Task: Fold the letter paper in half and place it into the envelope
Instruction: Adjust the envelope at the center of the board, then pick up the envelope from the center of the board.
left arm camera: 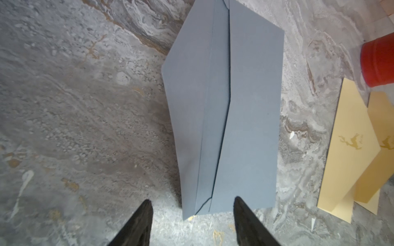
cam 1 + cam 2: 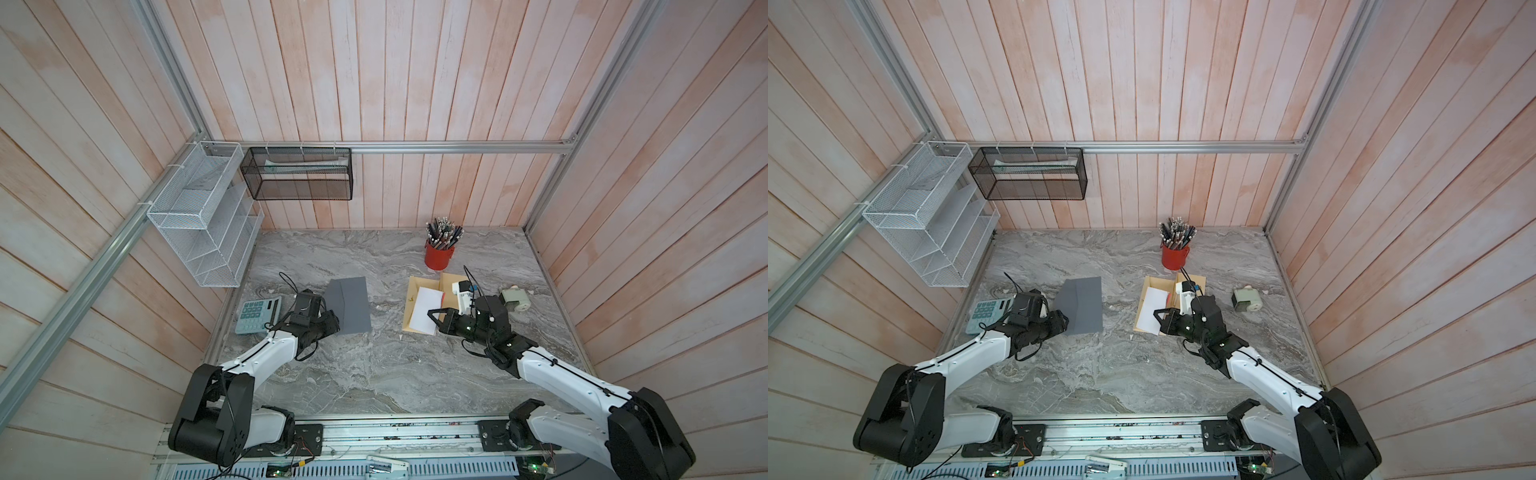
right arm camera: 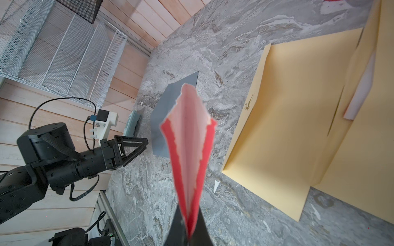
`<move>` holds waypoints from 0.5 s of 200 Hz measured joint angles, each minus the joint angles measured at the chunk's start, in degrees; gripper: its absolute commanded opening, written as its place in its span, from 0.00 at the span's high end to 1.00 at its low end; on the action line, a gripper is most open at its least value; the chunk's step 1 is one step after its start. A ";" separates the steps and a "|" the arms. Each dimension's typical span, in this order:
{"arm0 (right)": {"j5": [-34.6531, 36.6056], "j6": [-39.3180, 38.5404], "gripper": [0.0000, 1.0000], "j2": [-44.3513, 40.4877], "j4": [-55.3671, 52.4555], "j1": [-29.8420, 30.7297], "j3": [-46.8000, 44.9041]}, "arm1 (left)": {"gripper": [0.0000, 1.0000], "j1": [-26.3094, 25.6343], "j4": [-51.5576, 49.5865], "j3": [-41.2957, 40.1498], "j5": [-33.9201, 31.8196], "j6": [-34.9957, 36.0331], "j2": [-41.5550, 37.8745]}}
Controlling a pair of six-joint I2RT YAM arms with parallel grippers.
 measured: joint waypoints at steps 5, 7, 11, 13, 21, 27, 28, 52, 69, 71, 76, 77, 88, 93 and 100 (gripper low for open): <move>0.00 0.00 1.00 0.04 0.11 0.00 0.00 | 0.39 0.00 0.28 0.02 0.04 -0.04 0.02; 0.00 0.00 1.00 0.09 0.15 0.00 0.00 | 0.39 0.00 0.37 0.02 0.04 -0.07 0.07; 0.00 0.00 1.00 0.13 0.20 0.00 0.00 | 0.39 0.04 0.59 0.00 0.07 -0.09 0.17; 0.00 0.00 1.00 0.13 0.20 0.00 0.00 | 0.39 0.04 0.72 0.02 0.07 -0.11 0.24; 0.00 0.00 1.00 0.17 0.20 0.00 0.00 | 0.39 0.17 1.29 0.02 0.09 -0.24 0.74; 0.00 0.00 1.00 0.17 0.22 0.00 0.00 | 0.40 0.26 1.79 0.02 0.11 -0.24 1.36; 0.00 0.00 1.00 0.17 0.20 0.00 0.00 | 0.40 0.28 1.88 0.02 0.11 -0.24 1.49; 0.00 0.02 1.00 0.17 0.22 0.02 0.00 | 0.45 0.83 3.50 0.02 0.37 -0.55 4.13; 0.00 0.02 1.00 0.17 0.22 0.07 0.00 | 0.51 1.31 4.96 0.02 0.81 -0.46 5.62; 0.00 0.00 1.00 0.17 0.22 0.07 0.00 | 0.51 1.40 5.20 0.02 0.94 -0.74 5.84; 0.00 0.00 1.00 0.17 0.22 0.11 0.00 | 0.52 1.53 5.51 0.04 1.09 -0.46 6.25; 0.02 0.00 1.00 0.17 0.22 0.11 0.00 | 0.52 1.55 5.66 0.07 1.20 -0.61 6.38; 0.00 0.00 1.00 0.17 0.22 0.11 0.00 | 0.55 1.92 6.27 0.33 1.60 -0.39 7.41; 0.00 0.02 1.00 0.17 0.22 0.11 0.00 | 0.57 2.10 6.58 0.52 1.79 -0.52 7.91; 0.00 0.02 1.00 0.17 0.22 0.11 0.00 | 0.58 2.27 7.02 0.90 2.03 -0.33 8.59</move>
